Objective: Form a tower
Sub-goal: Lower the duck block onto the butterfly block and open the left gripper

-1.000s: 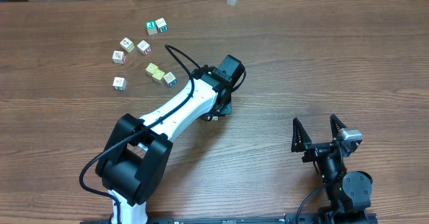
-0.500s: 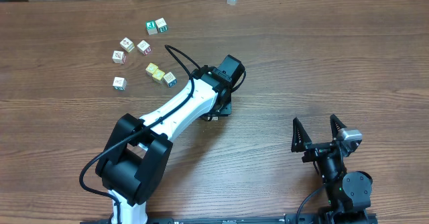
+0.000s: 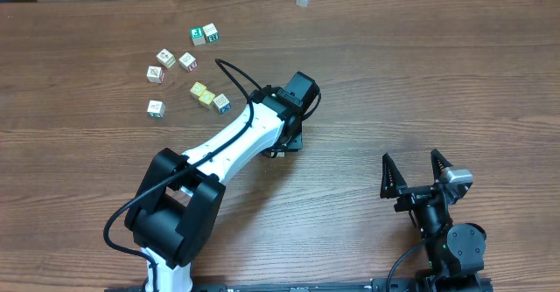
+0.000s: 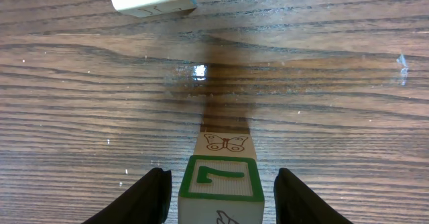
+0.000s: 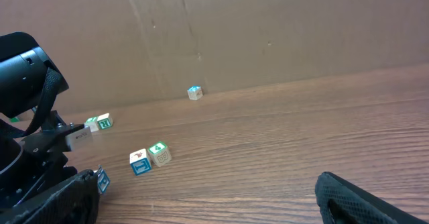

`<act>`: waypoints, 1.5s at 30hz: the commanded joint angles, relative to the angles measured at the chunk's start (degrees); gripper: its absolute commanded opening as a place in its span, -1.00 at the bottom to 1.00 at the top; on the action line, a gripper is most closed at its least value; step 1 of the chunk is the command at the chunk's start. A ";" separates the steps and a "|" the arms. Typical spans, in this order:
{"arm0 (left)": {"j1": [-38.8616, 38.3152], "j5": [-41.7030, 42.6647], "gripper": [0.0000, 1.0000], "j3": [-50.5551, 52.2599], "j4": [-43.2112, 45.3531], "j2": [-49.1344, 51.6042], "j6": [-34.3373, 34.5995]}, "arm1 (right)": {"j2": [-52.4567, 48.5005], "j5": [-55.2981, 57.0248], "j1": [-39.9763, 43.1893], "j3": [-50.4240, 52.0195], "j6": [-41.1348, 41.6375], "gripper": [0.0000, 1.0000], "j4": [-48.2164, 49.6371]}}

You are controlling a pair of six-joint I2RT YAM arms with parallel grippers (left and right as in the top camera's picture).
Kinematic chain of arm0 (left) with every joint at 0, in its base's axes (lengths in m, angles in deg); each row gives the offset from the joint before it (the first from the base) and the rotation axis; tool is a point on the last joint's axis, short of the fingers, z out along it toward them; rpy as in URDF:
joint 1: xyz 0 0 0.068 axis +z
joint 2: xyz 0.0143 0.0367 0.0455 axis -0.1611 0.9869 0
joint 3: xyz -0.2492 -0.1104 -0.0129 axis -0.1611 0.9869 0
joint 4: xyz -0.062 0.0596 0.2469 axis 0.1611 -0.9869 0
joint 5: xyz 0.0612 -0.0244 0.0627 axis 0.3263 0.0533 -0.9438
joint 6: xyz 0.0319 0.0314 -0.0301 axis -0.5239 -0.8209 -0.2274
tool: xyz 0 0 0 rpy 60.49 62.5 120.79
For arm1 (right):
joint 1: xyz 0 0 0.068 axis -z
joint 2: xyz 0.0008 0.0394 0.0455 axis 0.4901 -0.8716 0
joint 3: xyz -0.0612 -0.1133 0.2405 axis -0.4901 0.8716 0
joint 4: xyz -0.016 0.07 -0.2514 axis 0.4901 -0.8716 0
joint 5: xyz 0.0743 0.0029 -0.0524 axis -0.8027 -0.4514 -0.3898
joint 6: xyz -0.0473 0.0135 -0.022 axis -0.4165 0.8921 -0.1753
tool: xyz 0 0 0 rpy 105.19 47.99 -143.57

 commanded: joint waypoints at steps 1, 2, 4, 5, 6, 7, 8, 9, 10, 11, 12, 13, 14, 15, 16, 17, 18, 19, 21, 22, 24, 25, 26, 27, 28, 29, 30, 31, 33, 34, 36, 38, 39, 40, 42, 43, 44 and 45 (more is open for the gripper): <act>-0.44 0.50 -0.07 0.31 -0.15 0.52 0.42 | 0.68 0.00 0.15 0.59 0.31 1.00 0.31; -0.44 0.48 -0.07 0.31 -0.15 0.52 0.42 | 0.68 0.00 0.15 0.59 0.31 1.00 0.31; -0.44 0.48 -0.07 0.31 -0.15 0.52 0.42 | 0.68 0.00 0.15 0.59 0.31 1.00 0.31; -0.44 0.50 -0.06 0.31 -0.13 0.52 0.42 | 0.68 0.00 0.15 0.59 0.31 1.00 0.31; -0.44 0.50 -0.07 0.31 -0.15 0.52 0.42 | 0.68 0.00 0.15 0.59 0.31 1.00 0.31; -0.44 0.50 -0.07 0.31 -0.15 0.52 0.42 | 0.68 0.00 0.15 0.59 0.31 1.00 0.31; -0.44 0.50 -0.07 0.31 -0.15 0.52 0.42 | 0.68 0.00 0.15 0.59 0.31 1.00 0.31; -0.44 0.50 -0.07 0.33 -0.15 0.52 0.42 | 0.68 0.00 0.15 0.59 0.31 1.00 0.31; -0.44 0.50 -0.07 0.33 -0.15 0.52 0.42 | 0.68 0.00 0.15 0.59 0.31 1.00 0.31; -0.44 0.50 -0.06 0.33 -0.15 0.52 0.42 | 0.68 0.00 0.15 0.59 0.31 1.00 0.31; -0.44 0.50 -0.07 0.33 -0.11 0.52 0.42 | 0.68 0.00 0.15 0.59 0.31 1.00 0.31; -0.44 0.50 -0.06 0.33 -0.11 0.52 0.42 | 0.68 0.00 0.15 0.59 0.31 1.00 0.31; -0.44 0.50 -0.06 0.33 -0.11 0.52 0.42 | 0.68 0.00 0.15 0.59 0.31 1.00 0.31; -0.44 0.50 -0.06 0.33 -0.11 0.52 0.42 | 0.68 0.00 0.15 0.59 0.31 1.00 0.31; -0.44 0.50 -0.06 0.33 -0.11 0.52 0.42 | 0.68 0.00 0.15 0.59 0.31 1.00 0.31; -0.44 0.50 -0.07 0.33 -0.11 0.52 0.42 | 0.68 0.00 0.15 0.59 0.31 1.00 0.31; -0.44 0.52 -0.07 0.33 -0.11 0.52 0.42 | 0.68 0.00 0.15 0.59 0.31 1.00 0.31; -0.44 0.52 -0.08 0.33 -0.11 0.52 0.44 | 0.68 0.00 0.15 0.59 0.31 1.00 0.31; -0.44 0.52 -0.07 0.33 -0.13 0.52 0.81 | 0.68 0.00 0.15 0.59 0.31 1.00 0.31; -0.44 0.52 -0.08 0.33 -0.13 0.52 0.96 | 0.68 0.00 0.15 0.59 0.31 1.00 0.31; -0.44 0.52 -0.09 0.33 -0.13 0.52 1.49 | 0.68 0.00 0.15 0.59 0.31 1.00 0.31; -0.44 0.50 -0.09 0.33 -0.13 0.52 1.49 | 0.68 0.00 0.15 0.59 0.31 1.00 0.31; -0.44 0.48 -0.09 0.33 -0.13 0.52 1.46 | 0.68 0.00 0.15 0.59 0.31 1.00 0.31; -0.44 0.48 -0.09 0.33 -0.13 0.52 1.49 | 0.68 0.00 0.15 0.59 0.31 1.00 0.31; -0.44 0.50 -0.09 0.33 -0.15 0.52 1.49 | 0.68 0.00 0.15 0.59 0.31 1.00 0.31; -0.44 0.50 -0.11 0.33 -0.15 0.52 1.46 | 0.68 0.00 0.15 0.59 0.31 1.00 0.31; -0.44 0.50 -0.10 0.33 -0.15 0.52 1.46 | 0.68 0.00 0.15 0.59 0.31 1.00 0.31; -0.44 0.50 -0.13 0.33 -0.15 0.52 1.49 | 0.68 0.00 0.15 0.59 0.31 1.00 0.31; -0.44 0.50 -0.14 0.33 -0.15 0.52 1.49 | 0.68 0.00 0.15 0.59 0.31 1.00 0.31; -0.44 0.52 -0.14 0.33 -0.15 0.52 1.49 | 0.68 0.00 0.15 0.59 0.31 1.00 0.31; -0.44 0.52 -0.16 0.33 -0.15 0.52 1.49 | 0.68 0.00 0.15 0.59 0.31 1.00 0.31; -0.44 0.55 -0.18 0.33 -0.15 0.52 1.49 | 0.68 0.00 0.15 0.59 0.31 1.00 0.31; -0.44 0.70 -0.21 0.33 -0.15 0.52 1.49 | 0.68 0.00 0.15 0.59 0.31 1.00 0.31; -0.44 0.98 -0.21 0.33 -0.15 0.52 1.49 | 0.68 0.00 0.15 0.59 0.31 1.00 0.31; -0.44 1.66 -0.21 0.33 -0.13 0.52 1.49 | 0.68 0.00 0.15 0.59 0.31 1.00 0.31; -0.44 1.81 -0.21 0.33 -0.13 0.52 1.49 | 0.68 0.00 0.15 0.59 0.31 1.00 0.31; -0.44 1.79 -0.21 0.33 -0.13 0.52 1.49 | 0.68 0.00 0.15 0.59 0.31 1.00 0.31; -0.44 1.79 -0.21 0.33 -0.13 0.52 1.49 | 0.68 0.00 0.15 0.59 0.31 1.00 0.31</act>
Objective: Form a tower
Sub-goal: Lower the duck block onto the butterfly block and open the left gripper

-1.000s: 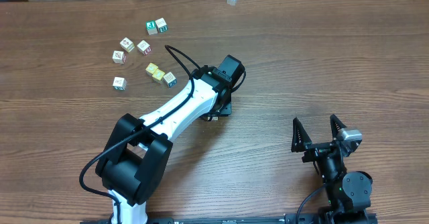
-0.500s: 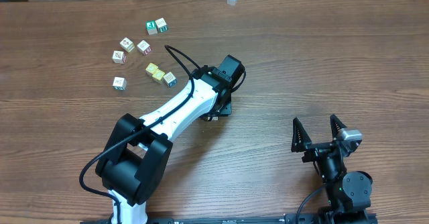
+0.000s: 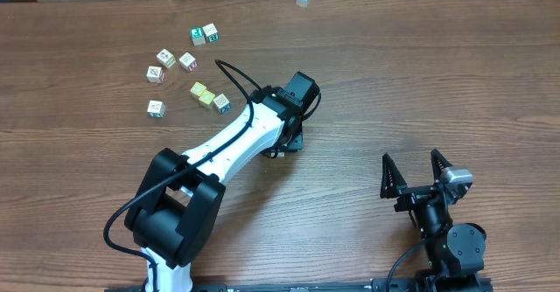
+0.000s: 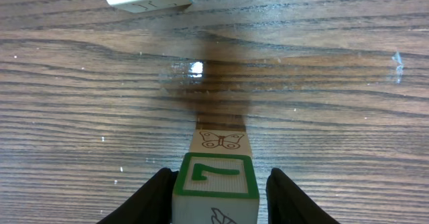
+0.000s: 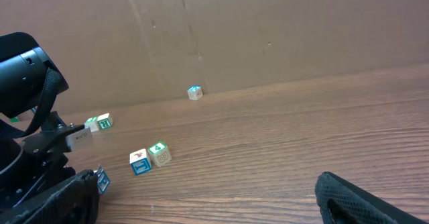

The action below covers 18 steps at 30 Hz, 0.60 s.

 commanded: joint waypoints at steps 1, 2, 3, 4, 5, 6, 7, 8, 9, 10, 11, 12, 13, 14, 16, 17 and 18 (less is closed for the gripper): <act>-0.44 0.90 -0.21 0.31 -0.13 0.52 1.05 | 0.68 -0.02 0.15 0.59 0.26 1.00 0.31; -0.44 0.92 -0.22 0.31 -0.13 0.52 1.07 | 0.68 -0.02 0.15 0.59 0.26 1.00 0.31; -0.44 0.90 -0.23 0.31 -0.15 0.52 1.31 | 0.68 -0.02 0.15 0.59 0.26 1.00 0.31; -0.44 0.90 -0.24 0.31 -0.13 0.52 1.42 | 0.68 -0.02 0.15 0.59 0.26 1.00 0.31; -0.44 0.90 -0.27 0.31 -0.15 0.52 1.49 | 0.68 -0.02 0.15 0.59 0.26 1.00 0.31; -0.44 0.92 -0.28 0.31 -0.15 0.52 1.51 | 0.68 -0.02 0.15 0.59 0.26 1.00 0.31; -0.44 0.92 -0.28 0.31 -0.15 0.52 1.51 | 0.68 -0.02 0.15 0.59 0.26 1.00 0.31; -0.44 0.90 -0.28 0.31 -0.17 0.52 1.51 | 0.68 -0.02 0.15 0.59 0.26 1.00 0.31; -0.44 0.90 -0.28 0.31 -0.20 0.52 1.51 | 0.68 -0.02 0.15 0.59 0.26 1.00 0.31; -0.44 0.90 -0.28 0.31 -0.20 0.52 1.51 | 0.68 -0.02 0.15 0.59 0.26 1.00 0.31; -0.44 0.92 -0.27 0.31 -0.20 0.52 1.49 | 0.68 -0.02 0.15 0.59 0.26 1.00 0.31; -0.44 0.90 -0.24 0.31 -0.20 0.52 1.49 | 0.68 -0.02 0.15 0.59 0.26 1.00 0.31; -0.44 0.90 -0.21 0.31 -0.20 0.52 1.46 | 0.68 -0.02 0.15 0.59 0.26 1.00 0.31; -0.44 0.90 -0.17 0.31 -0.20 0.52 1.46 | 0.68 -0.02 0.15 0.59 0.26 1.00 0.31; -0.44 0.87 -0.11 0.31 -0.24 0.52 1.36 | 0.68 -0.02 0.15 0.59 0.26 1.00 0.31; -0.44 0.87 -0.10 0.31 -0.26 0.52 1.20 | 0.68 -0.02 0.15 0.59 0.26 1.00 0.31; -0.44 0.85 -0.07 0.31 -0.31 0.52 1.18 | 0.68 -0.02 0.15 0.59 0.26 1.00 0.31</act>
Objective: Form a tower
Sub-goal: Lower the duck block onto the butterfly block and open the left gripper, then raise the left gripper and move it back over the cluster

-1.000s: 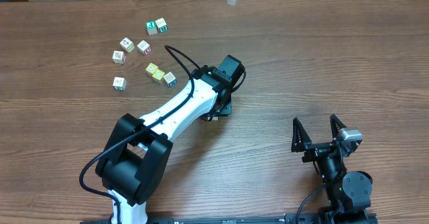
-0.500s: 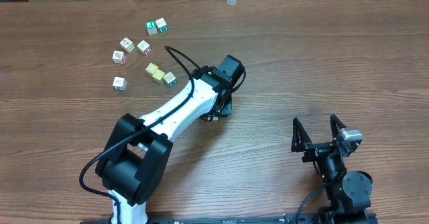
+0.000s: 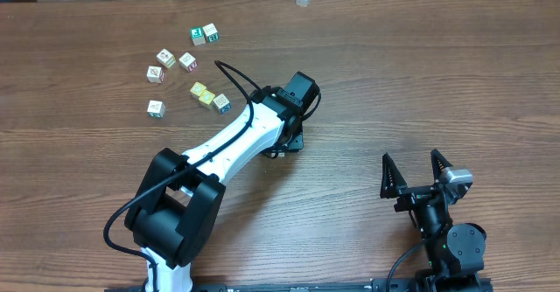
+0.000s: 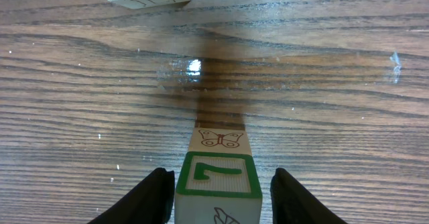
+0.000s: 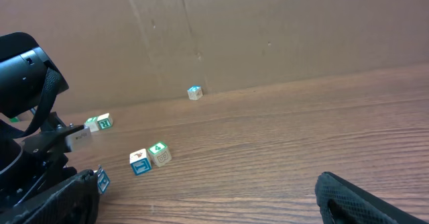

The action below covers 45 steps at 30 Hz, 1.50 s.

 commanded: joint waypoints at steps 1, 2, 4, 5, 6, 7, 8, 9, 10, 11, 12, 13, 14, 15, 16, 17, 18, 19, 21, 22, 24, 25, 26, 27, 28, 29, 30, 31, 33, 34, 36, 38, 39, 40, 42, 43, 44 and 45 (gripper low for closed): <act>-0.42 0.44 -0.05 0.31 -0.31 0.52 0.31 | 0.68 -0.02 0.15 0.59 0.28 1.00 0.33; -0.44 0.44 -0.03 0.31 -0.31 0.52 0.31 | 0.68 -0.02 0.15 0.59 0.28 1.00 0.33; -0.42 0.44 0.01 0.31 -0.33 0.52 0.31 | 0.68 -0.02 0.15 0.59 0.28 1.00 0.33; -0.42 0.42 0.03 0.31 -0.33 0.52 0.31 | 0.68 -0.02 0.15 0.59 0.28 1.00 0.33; -0.42 0.37 0.06 0.31 -0.35 0.52 0.31 | 0.68 -0.02 0.15 0.59 0.28 1.00 0.33; -0.42 0.24 0.12 0.31 -0.35 0.52 0.31 | 0.68 -0.02 0.15 0.59 0.28 1.00 0.33; -0.42 0.22 0.20 0.31 -0.33 0.52 0.33 | 0.68 -0.02 0.15 0.59 0.28 1.00 0.33; -0.42 0.22 0.27 0.31 -0.33 0.52 0.31 | 0.68 -0.02 0.15 0.59 0.28 1.00 0.33; -0.42 0.22 0.32 0.31 -0.33 0.52 0.33 | 0.68 -0.02 0.15 0.59 0.28 1.00 0.33; -0.42 0.24 0.42 0.31 -0.33 0.52 0.33 | 0.68 -0.02 0.15 0.59 0.28 1.00 0.33; -0.42 0.22 0.49 0.31 -0.31 0.52 0.33 | 0.68 -0.02 0.15 0.59 0.28 1.00 0.33; -0.42 0.04 0.51 0.31 -0.31 0.52 0.31 | 0.68 -0.02 0.15 0.59 0.28 1.00 0.33; -0.37 -0.15 0.52 0.31 -0.28 0.52 0.31 | 0.68 -0.02 0.15 0.59 0.28 1.00 0.33; -0.28 -0.59 0.50 0.31 -0.13 0.52 0.31 | 0.68 -0.02 0.15 0.59 0.28 1.00 0.33; -0.17 -1.36 0.50 0.24 -0.11 0.50 0.31 | 0.68 -0.02 0.15 0.59 0.28 1.00 0.33; -0.02 -1.70 0.50 0.11 -0.11 0.50 0.11 | 0.68 -0.02 0.15 0.59 0.28 1.00 0.33; 0.20 -1.73 0.50 -0.26 -0.13 0.48 -0.68 | 0.68 -0.02 0.15 0.59 0.28 1.00 0.33; 0.50 -1.66 0.50 -0.81 -0.15 0.48 -1.79 | 0.68 -0.02 0.15 0.59 0.28 1.00 0.33; 1.22 -1.70 0.51 -2.27 -0.61 0.48 -4.26 | 0.68 -0.02 0.15 0.59 0.28 1.00 0.33; 1.60 -1.70 0.52 -3.19 -0.94 0.48 -5.46 | 0.68 -0.02 0.15 0.59 0.28 1.00 0.33; 2.49 -1.73 0.53 -5.68 -1.84 0.48 -8.55 | 0.68 -0.02 0.15 0.59 0.28 1.00 0.33; 3.02 -1.75 0.52 -7.19 -2.03 0.48 -10.62 | 0.68 -0.02 0.15 0.59 0.28 1.00 0.33; 3.52 -1.73 0.51 -8.83 -2.05 0.48 -12.28 | 0.68 -0.02 0.15 0.59 0.28 1.00 0.33; 3.91 -1.73 0.50 -10.25 -2.05 0.48 -13.25 | 0.68 -0.02 0.15 0.59 0.28 1.00 0.33; 4.37 -1.73 0.50 -11.98 -2.03 0.48 -13.86 | 0.68 -0.02 0.15 0.59 0.28 1.00 0.33; 4.81 -1.73 0.50 -13.46 -2.01 0.48 -14.05 | 0.68 -0.02 0.15 0.59 0.28 1.00 0.33; 5.35 -1.73 0.49 -15.10 -1.95 0.48 -14.03 | 0.68 -0.02 0.15 0.59 0.28 1.00 0.33; 5.77 -1.70 0.49 -16.33 -1.81 0.48 -14.03 | 0.68 -0.02 0.15 0.59 0.28 1.00 0.33; 6.56 -1.73 0.49 -18.18 -1.16 0.48 -14.01 | 0.68 -0.02 0.15 0.59 0.28 1.00 0.33; 6.91 -1.68 0.49 -18.47 -0.17 0.48 -13.99 | 0.68 -0.02 0.15 0.59 0.28 1.00 0.33; 7.45 -1.73 0.42 -18.45 1.55 0.50 -13.70 | 0.68 -0.02 0.15 0.59 0.28 1.00 0.33; 7.80 -1.73 0.36 -17.97 2.64 0.52 -13.27 | 0.68 -0.02 0.15 0.59 0.28 1.00 0.33; 7.85 -2.03 0.33 -17.75 2.95 0.52 -13.25 | 0.68 -0.02 0.15 0.59 0.28 1.00 0.33; 7.89 -2.67 0.31 -17.70 2.95 0.52 -12.83 | 0.68 -0.02 0.15 0.59 0.28 1.00 0.33; 8.00 -4.42 0.21 -17.59 2.91 0.74 -11.72 | 0.68 -0.02 0.15 0.59 0.28 1.00 0.33; 8.00 -4.87 0.20 -17.59 2.91 0.90 -11.37 | 0.68 -0.02 0.15 0.59 0.28 1.00 0.33; 8.00 -4.96 0.18 -17.59 2.89 1.09 -11.37 | 0.68 -0.02 0.15 0.59 0.28 1.00 0.33; 8.00 -4.96 0.14 -17.59 2.86 1.38 -11.37 | 0.68 -0.02 0.15 0.59 0.28 1.00 0.33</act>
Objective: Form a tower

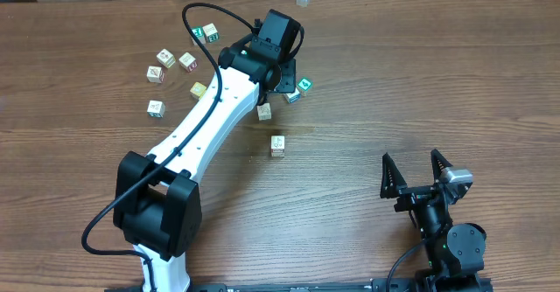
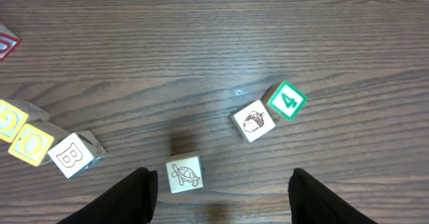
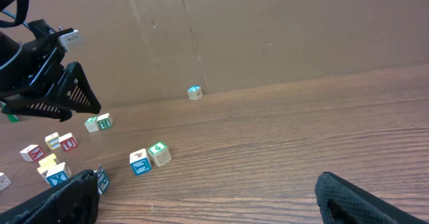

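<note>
A small stack [image 1: 276, 146] of two wooden blocks stands alone at mid-table. My left gripper [image 1: 282, 72] hangs open farther back, high above the table. In the left wrist view, the left gripper [image 2: 221, 187] has its jaws wide apart with nothing held. A turtle block [image 2: 185, 174] lies on the wood below them, nearer the left finger; it also shows from overhead as the turtle block [image 1: 264, 111]. A green 4 block [image 2: 287, 99] and its neighbour [image 2: 253, 122] lie to the right. My right gripper [image 1: 418, 174] rests open at the near right.
Several loose blocks [image 1: 166, 59] are scattered at the back left. A B block [image 2: 76, 153] and yellow blocks [image 2: 30, 143] lie left of the turtle block. One block sits at the far edge by the cardboard wall [image 3: 268, 29].
My left gripper was low with its jaws round the 7 block on the butterfly block. It now stands open, higher and farther back over loose blocks. The stack stands free.
At all three earlier moments my left gripper stayed low at mid-table, its jaws close round the green 7 block resting on the butterfly block. Now that stack stands alone and the left gripper is over the turtle block. The right arm has not moved.
</note>
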`<act>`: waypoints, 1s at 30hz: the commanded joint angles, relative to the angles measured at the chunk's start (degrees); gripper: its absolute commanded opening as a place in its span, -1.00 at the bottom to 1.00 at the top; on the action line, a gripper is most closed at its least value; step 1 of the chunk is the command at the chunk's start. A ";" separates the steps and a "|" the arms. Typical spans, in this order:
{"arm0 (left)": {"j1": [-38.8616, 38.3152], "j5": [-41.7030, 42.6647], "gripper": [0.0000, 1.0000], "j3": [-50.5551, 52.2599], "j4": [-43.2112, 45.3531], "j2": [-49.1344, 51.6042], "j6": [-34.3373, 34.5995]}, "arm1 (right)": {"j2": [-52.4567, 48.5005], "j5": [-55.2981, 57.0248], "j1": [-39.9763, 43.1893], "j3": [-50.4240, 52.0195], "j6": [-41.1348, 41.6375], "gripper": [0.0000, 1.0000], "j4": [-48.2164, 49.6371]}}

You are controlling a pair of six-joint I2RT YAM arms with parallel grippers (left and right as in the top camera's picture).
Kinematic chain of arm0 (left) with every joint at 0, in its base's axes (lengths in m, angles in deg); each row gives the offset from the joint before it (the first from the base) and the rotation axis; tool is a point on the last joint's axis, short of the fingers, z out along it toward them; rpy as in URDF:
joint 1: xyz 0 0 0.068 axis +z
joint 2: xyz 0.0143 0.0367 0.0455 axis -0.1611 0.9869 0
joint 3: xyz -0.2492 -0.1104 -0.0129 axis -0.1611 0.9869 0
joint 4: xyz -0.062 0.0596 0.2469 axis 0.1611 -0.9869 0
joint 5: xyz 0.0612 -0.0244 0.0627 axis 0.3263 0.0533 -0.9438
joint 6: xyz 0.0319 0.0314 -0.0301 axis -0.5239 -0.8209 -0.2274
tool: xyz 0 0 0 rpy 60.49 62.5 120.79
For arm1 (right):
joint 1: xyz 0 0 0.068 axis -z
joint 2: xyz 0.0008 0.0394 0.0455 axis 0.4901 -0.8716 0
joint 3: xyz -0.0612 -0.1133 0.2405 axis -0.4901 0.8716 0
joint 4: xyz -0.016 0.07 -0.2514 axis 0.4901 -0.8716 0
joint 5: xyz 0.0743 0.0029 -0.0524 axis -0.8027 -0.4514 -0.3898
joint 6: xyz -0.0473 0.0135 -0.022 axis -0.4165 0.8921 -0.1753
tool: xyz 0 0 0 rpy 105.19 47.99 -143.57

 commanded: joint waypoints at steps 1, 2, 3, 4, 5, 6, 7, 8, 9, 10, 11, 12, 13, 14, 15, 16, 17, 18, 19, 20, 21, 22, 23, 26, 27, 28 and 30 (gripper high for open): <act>0.33 -2.08 0.08 -0.02 0.04 1.64 0.63 | 0.68 -0.02 0.15 0.59 0.28 1.00 0.35; 0.33 -2.08 0.03 0.00 -0.17 2.05 0.92 | 0.68 -0.02 0.15 0.59 0.28 1.00 0.35; 0.33 -2.12 0.02 0.02 -0.57 2.54 1.86 | 0.68 -0.02 0.15 0.59 0.28 1.00 0.35; 0.33 -2.12 0.01 0.02 -0.85 3.19 2.80 | 0.68 -0.02 0.15 0.59 0.28 1.00 0.35; 0.33 -2.12 0.02 0.04 -1.16 3.96 4.15 | 0.68 -0.02 0.15 0.59 0.28 1.00 0.35; 0.33 -2.12 0.03 0.04 -1.33 4.83 5.35 | 0.68 -0.02 0.15 0.59 0.28 1.00 0.35; 0.33 -2.12 0.04 0.04 -1.33 5.75 6.27 | 0.68 -0.02 0.15 0.59 0.28 1.00 0.35; 0.33 -2.10 0.05 0.04 -1.31 6.82 7.28 | 0.68 -0.02 0.15 0.59 0.28 1.00 0.35; 0.33 -2.10 0.05 0.04 -1.31 7.78 8.00 | 0.68 -0.02 0.15 0.59 0.28 1.00 0.35; 0.33 -2.08 0.05 0.04 -1.31 8.87 8.46 | 0.68 -0.02 0.15 0.59 0.28 1.00 0.35; 0.33 -2.10 0.04 0.04 -1.31 9.77 8.59 | 0.68 -0.02 0.15 0.59 0.28 1.00 0.35; 0.33 -2.10 0.06 0.04 -1.31 10.75 8.59 | 0.68 -0.02 0.15 0.59 0.28 1.00 0.35; 0.35 -2.12 0.06 0.04 -1.29 11.52 8.59 | 0.68 -0.02 0.15 0.59 0.28 1.00 0.35; 0.35 -2.12 0.06 0.04 -1.22 12.28 8.59 | 0.68 -0.02 0.15 0.59 0.28 1.00 0.35; 0.39 -2.12 0.06 0.04 -1.14 12.81 8.57 | 0.68 -0.02 0.15 0.59 0.28 1.00 0.35; 0.48 -2.12 0.07 0.04 -1.09 13.44 8.59 | 0.68 -0.02 0.15 0.59 0.28 1.00 0.35; 0.57 -2.10 0.07 0.04 -1.09 13.62 8.59 | 0.68 -0.02 0.15 0.59 0.28 1.00 0.35; 0.66 -2.10 0.08 0.04 -1.14 13.68 8.59 | 0.68 -0.02 0.15 0.59 0.28 1.00 0.35; 0.76 -2.12 0.07 0.04 -1.14 13.68 8.57 | 0.68 -0.02 0.15 0.59 0.28 1.00 0.35; 0.85 -2.10 0.08 0.04 -1.09 13.68 8.57 | 0.68 -0.02 0.15 0.59 0.28 1.00 0.35; 0.94 -2.10 0.08 0.04 -1.05 13.68 8.59 | 0.68 -0.02 0.15 0.59 0.28 1.00 0.35; 1.05 -2.08 0.07 0.04 -1.05 13.68 8.59 | 0.68 -0.02 0.15 0.59 0.28 1.00 0.35; 1.11 -2.10 0.07 0.04 -1.16 13.68 8.57 | 0.68 -0.02 0.15 0.59 0.28 1.00 0.35; 1.31 -2.08 0.07 0.04 -1.40 13.68 8.57 | 0.68 -0.02 0.15 0.59 0.28 1.00 0.35; 1.33 -2.08 0.08 0.04 -1.40 13.68 8.57 | 0.68 -0.02 0.15 0.59 0.28 1.00 0.35; 1.36 -2.03 0.08 0.04 -1.42 13.68 8.57 | 0.68 -0.02 0.15 0.59 0.28 1.00 0.35; 1.36 -2.03 0.09 0.04 -1.42 13.68 8.57 | 0.68 -0.02 0.15 0.59 0.28 1.00 0.35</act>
